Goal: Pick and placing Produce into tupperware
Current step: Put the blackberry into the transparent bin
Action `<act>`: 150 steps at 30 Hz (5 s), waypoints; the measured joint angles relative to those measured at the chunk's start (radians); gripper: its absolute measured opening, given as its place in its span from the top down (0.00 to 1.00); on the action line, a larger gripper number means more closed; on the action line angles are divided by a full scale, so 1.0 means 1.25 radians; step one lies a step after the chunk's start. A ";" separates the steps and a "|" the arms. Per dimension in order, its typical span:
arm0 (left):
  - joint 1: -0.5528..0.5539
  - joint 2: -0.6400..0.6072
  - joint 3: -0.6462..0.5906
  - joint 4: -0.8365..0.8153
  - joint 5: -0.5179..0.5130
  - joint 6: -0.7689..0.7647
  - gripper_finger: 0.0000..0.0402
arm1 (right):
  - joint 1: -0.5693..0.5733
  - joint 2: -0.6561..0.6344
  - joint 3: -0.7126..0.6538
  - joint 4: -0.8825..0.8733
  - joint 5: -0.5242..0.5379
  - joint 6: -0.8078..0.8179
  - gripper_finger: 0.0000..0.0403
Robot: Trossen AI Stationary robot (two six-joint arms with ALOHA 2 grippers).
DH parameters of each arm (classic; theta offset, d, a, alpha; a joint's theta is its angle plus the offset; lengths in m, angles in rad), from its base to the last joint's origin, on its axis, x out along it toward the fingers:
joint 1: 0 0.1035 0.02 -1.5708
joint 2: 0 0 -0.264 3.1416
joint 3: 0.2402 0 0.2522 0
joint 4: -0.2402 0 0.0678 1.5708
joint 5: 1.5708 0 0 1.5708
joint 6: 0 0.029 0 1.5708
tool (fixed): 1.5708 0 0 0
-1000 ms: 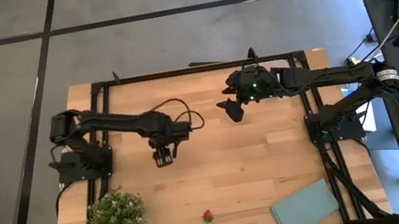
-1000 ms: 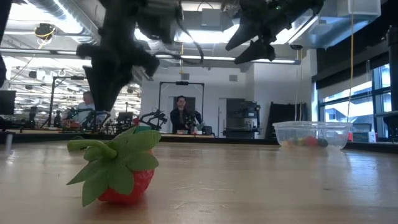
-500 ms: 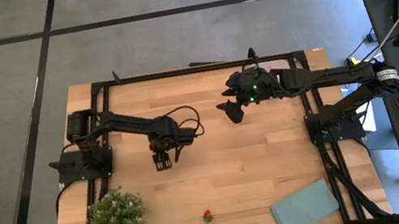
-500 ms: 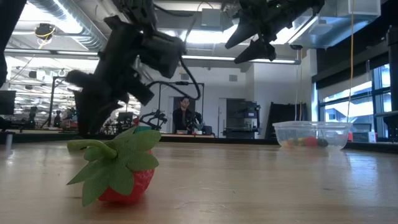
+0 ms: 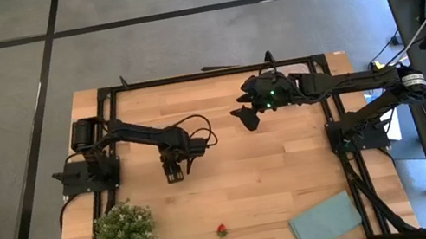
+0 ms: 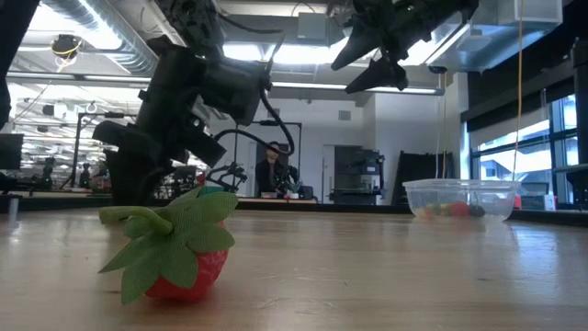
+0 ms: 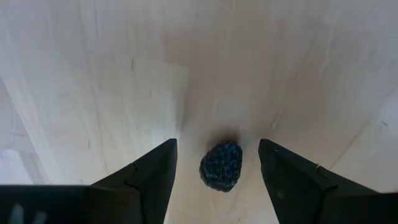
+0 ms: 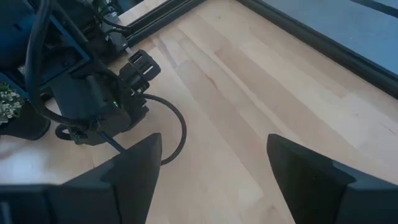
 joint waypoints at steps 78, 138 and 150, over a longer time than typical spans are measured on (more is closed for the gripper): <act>0.111 -0.363 0.277 0.444 -0.092 0.292 0.79 | -0.089 0.000 0.000 0.423 -0.330 0.326 0.28; 0.071 -0.303 0.276 0.675 -0.106 0.402 0.58 | -0.072 0.003 0.000 0.506 -0.405 0.350 0.72; 0.044 -0.307 0.276 0.597 -0.115 0.376 0.23 | -0.142 0.002 0.000 0.373 -0.404 0.280 0.72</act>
